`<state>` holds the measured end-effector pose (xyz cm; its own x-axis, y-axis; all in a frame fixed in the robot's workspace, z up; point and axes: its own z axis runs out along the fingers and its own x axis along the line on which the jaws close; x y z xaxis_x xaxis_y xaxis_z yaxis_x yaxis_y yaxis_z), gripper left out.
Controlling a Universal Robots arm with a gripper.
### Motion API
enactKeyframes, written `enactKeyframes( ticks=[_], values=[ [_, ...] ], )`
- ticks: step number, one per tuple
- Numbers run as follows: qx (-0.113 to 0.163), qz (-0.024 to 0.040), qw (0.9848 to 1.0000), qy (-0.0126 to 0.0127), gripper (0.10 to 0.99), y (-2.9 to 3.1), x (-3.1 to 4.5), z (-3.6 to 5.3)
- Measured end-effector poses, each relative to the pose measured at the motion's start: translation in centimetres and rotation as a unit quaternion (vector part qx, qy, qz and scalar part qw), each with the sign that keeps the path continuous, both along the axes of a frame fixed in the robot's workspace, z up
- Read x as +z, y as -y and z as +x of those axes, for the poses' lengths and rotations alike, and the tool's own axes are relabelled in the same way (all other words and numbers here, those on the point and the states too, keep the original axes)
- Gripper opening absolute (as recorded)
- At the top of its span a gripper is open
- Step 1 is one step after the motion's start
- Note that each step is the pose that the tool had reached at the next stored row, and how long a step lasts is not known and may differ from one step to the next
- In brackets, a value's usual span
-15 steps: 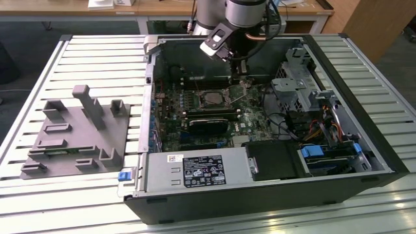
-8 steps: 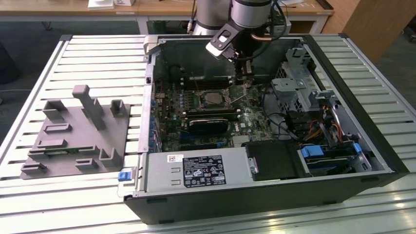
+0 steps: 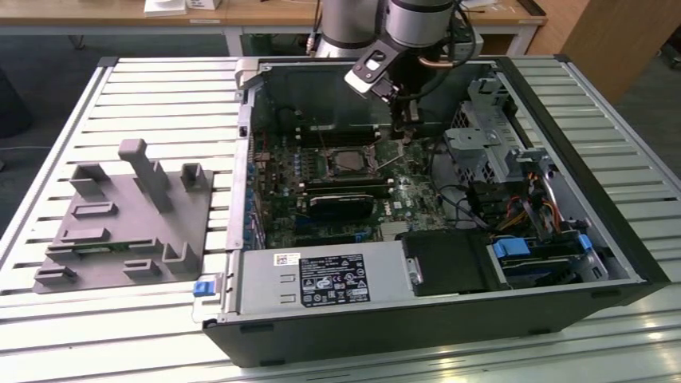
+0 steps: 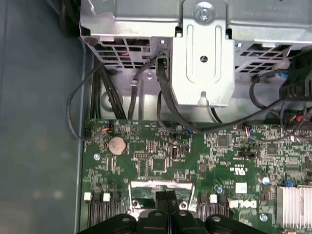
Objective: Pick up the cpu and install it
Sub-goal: 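Close the cpu cover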
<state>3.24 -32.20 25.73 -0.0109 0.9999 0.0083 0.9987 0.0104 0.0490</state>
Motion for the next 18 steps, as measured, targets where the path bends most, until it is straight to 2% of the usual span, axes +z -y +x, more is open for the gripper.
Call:
enactKeyframes(
  ticks=[18],
  values=[
    [0.002,-0.0025,1.0000,-0.0010,0.106,-0.59,-0.61,1.87]
  ],
)
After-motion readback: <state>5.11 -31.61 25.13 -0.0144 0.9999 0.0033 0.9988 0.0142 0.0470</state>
